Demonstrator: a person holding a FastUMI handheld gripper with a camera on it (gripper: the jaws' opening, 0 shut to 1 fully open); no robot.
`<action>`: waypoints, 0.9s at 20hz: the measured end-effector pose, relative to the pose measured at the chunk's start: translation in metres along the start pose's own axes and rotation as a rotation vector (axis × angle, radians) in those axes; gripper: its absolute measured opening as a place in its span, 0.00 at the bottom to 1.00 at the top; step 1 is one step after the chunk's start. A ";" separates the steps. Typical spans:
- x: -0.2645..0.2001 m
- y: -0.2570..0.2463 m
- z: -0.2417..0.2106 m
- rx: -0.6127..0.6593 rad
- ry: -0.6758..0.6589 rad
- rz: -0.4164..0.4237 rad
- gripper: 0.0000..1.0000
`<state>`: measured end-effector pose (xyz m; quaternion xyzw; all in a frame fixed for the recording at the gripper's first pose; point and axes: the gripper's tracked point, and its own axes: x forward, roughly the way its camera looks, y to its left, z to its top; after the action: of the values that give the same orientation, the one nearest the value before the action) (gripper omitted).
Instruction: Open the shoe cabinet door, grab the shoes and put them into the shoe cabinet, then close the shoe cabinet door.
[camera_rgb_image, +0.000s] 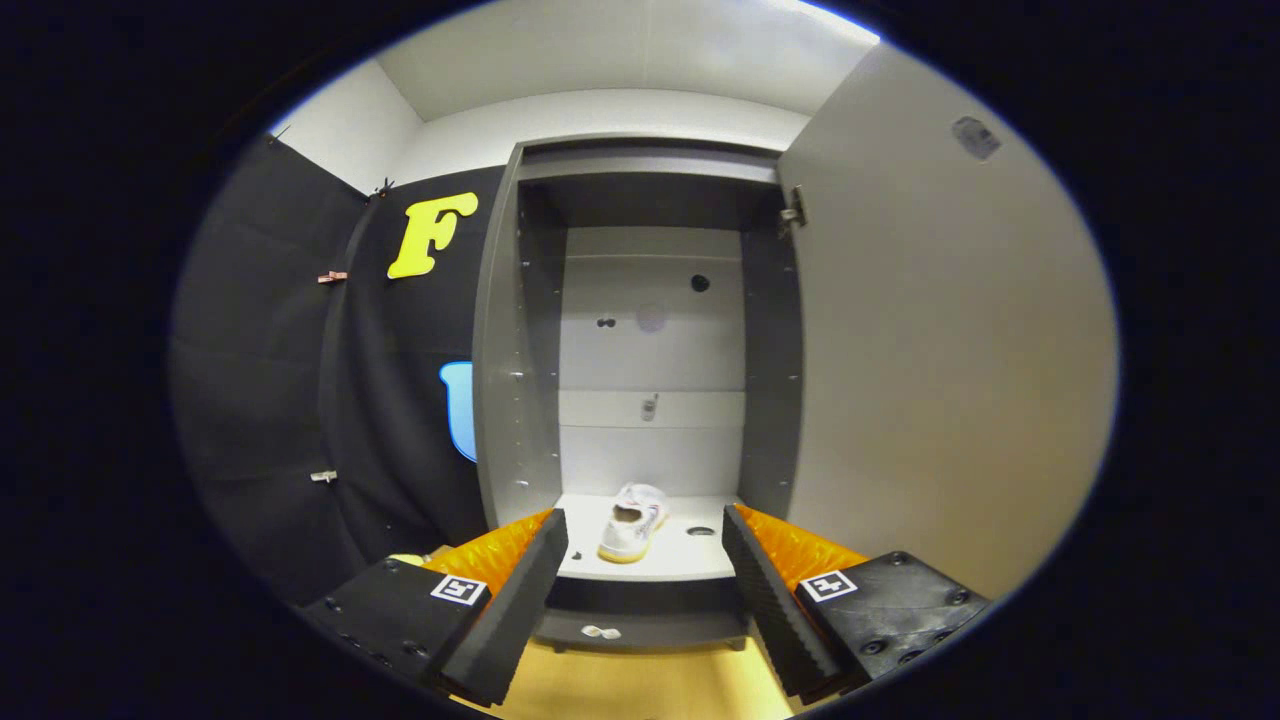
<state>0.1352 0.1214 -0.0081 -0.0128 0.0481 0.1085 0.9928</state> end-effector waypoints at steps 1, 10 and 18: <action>-0.018 -0.003 -0.002 0.027 0.021 0.037 0.98; -0.127 -0.069 0.000 0.184 0.088 0.207 0.98; -0.175 -0.150 0.018 0.296 0.076 0.253 0.97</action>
<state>-0.0005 -0.0621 0.0292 0.1354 0.1023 0.2238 0.9598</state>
